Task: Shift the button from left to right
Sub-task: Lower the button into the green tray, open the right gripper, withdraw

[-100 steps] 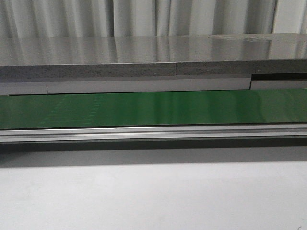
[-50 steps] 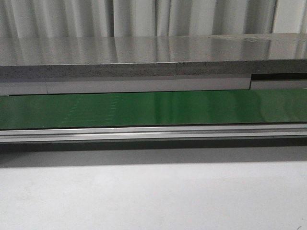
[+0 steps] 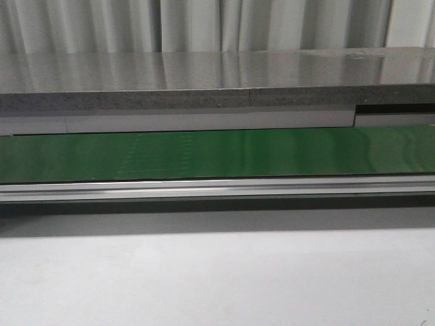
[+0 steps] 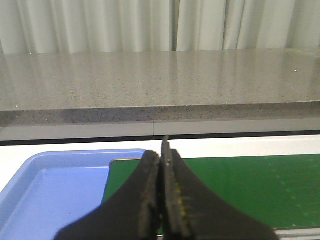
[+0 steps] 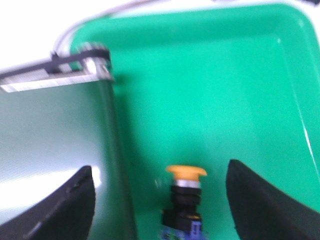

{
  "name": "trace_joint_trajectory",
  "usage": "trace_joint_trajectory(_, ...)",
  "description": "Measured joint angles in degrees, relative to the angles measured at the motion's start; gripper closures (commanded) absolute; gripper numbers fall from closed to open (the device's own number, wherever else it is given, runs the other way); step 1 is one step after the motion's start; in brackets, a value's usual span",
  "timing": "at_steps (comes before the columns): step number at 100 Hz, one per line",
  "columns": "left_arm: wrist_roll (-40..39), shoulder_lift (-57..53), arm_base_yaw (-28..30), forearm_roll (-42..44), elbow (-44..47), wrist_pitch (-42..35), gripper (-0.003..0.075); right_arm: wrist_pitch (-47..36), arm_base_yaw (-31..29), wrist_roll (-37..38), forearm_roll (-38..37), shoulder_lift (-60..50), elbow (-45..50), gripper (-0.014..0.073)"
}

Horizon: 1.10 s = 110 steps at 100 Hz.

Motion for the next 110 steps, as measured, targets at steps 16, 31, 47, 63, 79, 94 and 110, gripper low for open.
trace_joint_trajectory(16, 0.00, 0.00, 0.00, 0.00, 0.00, 0.00, 0.0741, -1.39, 0.00, 0.00, 7.11, -6.55, 0.00, 0.0051)
trace_joint_trajectory(31, 0.00, 0.00, 0.00, 0.00, 0.00, 0.00, 0.0741, -2.94, 2.90, 0.00, 9.39, -13.56, 0.00, 0.0051)
trace_joint_trajectory(47, 0.00, 0.00, 0.00, 0.00, 0.00, 0.00, 0.0741, -3.31, 9.10, 0.00, 9.94, -21.44, 0.21, 0.0051)
trace_joint_trajectory(63, 0.00, 0.00, 0.00, 0.00, 0.00, 0.00, 0.0741, -4.20, 13.85, 0.00, 10.17, -29.66, 3.11, 0.0051)
trace_joint_trajectory(79, 0.00, 0.00, 0.00, 0.00, 0.00, 0.00, 0.0741, -6.31, 16.18, 0.00, 10.21, -38.78, 10.34, 0.0051)
trace_joint_trajectory(94, 0.00, 0.00, 0.00, 0.00, 0.00, 0.00, 0.0741, -9.47, 16.78, 0.00, 10.43, -48.27, 20.20, 0.0051)
trace_joint_trajectory(110, 0.00, 0.00, 0.00, 0.00, 0.00, 0.00, 0.0741, -10.28, 16.78, 0.00, 10.83, -60.12, 29.50, 0.0051)
